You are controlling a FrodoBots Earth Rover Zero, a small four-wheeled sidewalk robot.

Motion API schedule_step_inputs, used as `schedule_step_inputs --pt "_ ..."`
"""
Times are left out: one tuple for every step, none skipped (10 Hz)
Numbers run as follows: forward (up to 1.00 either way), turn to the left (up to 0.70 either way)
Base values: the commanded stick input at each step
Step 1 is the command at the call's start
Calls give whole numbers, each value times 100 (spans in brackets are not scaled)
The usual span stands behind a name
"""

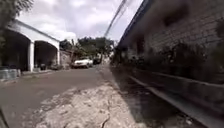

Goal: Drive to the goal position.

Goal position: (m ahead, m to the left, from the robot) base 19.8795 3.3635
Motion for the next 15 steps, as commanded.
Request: schedule_step_inputs --pt "67 0" --pt "64 0" --pt "67 0" --pt "67 0" --pt "70 0" --pt "70 0" --pt "70 6" --pt "70 35" --pt "70 33" --pt "70 2" --pt "70 0" --pt "70 0" --pt "70 2" --pt "70 0" --pt "70 0"
